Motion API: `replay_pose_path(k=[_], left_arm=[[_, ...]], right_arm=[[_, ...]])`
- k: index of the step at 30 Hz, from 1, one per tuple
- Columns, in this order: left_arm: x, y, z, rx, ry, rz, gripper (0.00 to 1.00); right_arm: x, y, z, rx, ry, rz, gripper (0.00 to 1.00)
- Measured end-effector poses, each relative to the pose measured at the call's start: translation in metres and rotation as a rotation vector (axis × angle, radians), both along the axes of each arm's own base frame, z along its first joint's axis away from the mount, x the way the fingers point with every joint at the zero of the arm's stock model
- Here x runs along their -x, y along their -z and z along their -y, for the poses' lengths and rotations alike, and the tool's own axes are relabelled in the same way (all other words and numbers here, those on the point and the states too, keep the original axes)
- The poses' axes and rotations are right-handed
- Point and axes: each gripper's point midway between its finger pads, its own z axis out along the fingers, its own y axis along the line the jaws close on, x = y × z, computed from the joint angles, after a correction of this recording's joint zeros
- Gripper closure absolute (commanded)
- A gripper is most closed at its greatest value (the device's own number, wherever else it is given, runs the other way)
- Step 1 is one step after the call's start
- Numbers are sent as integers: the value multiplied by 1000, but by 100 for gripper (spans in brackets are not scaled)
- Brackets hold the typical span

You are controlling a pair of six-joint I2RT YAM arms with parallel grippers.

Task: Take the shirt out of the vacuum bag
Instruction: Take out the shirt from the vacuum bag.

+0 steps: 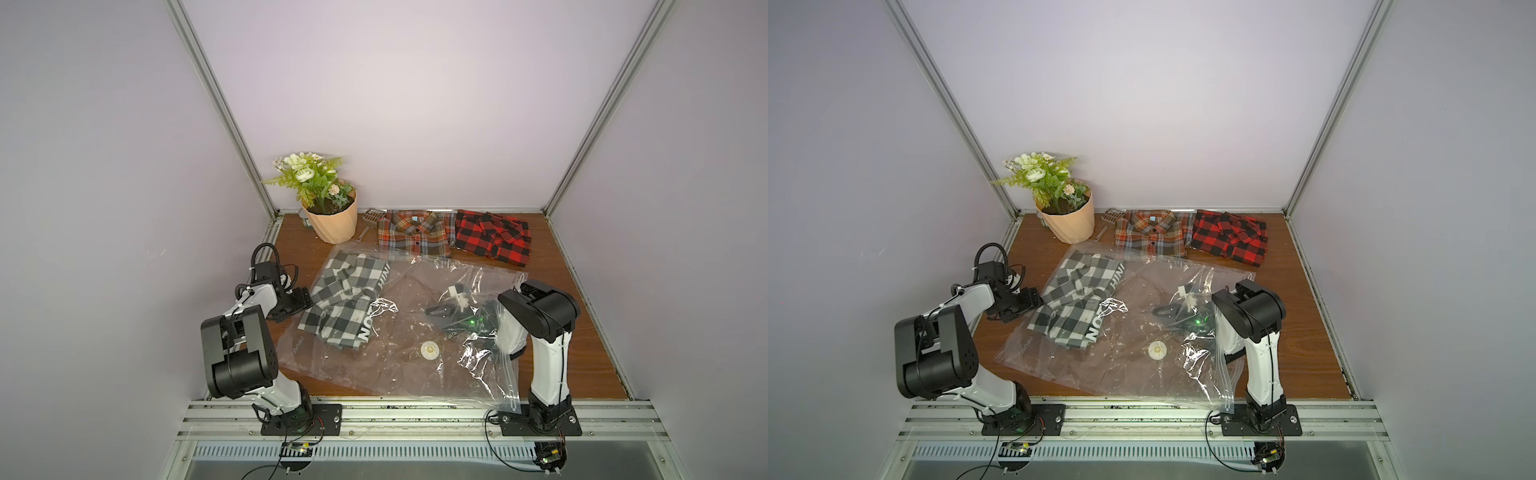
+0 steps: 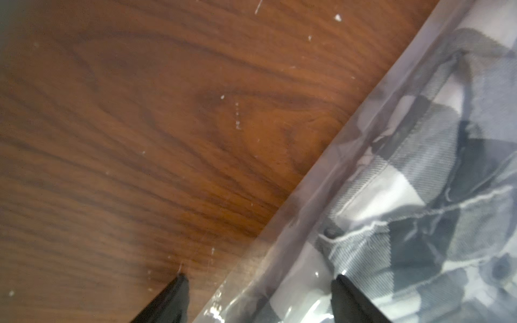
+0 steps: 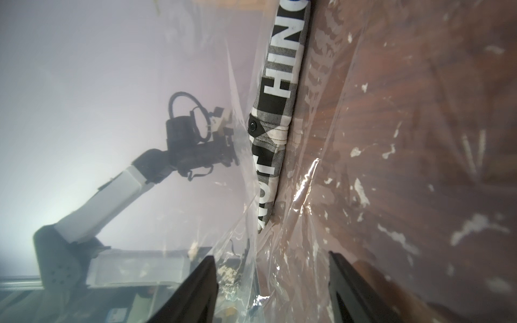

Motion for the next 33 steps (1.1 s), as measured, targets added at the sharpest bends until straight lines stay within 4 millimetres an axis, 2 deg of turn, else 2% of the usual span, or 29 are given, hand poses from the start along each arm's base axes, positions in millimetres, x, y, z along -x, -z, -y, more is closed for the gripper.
replay_pose_path(k=[6, 12, 21, 28, 33], left_arm=[[-2, 2, 2, 8, 2, 24, 43], [-4, 3, 2, 16, 4, 41, 54], [-4, 1, 3, 18, 2, 56, 81], [-9, -12, 6, 28, 6, 102, 88], [-9, -13, 7, 40, 1, 104, 100]], right_arm=[[1, 1, 1, 2, 1, -4, 33], [2, 4, 1, 6, 2, -13, 34], [3, 9, 2, 8, 2, -46, 35], [4, 11, 2, 6, 4, -62, 36], [4, 11, 2, 6, 4, -63, 36]])
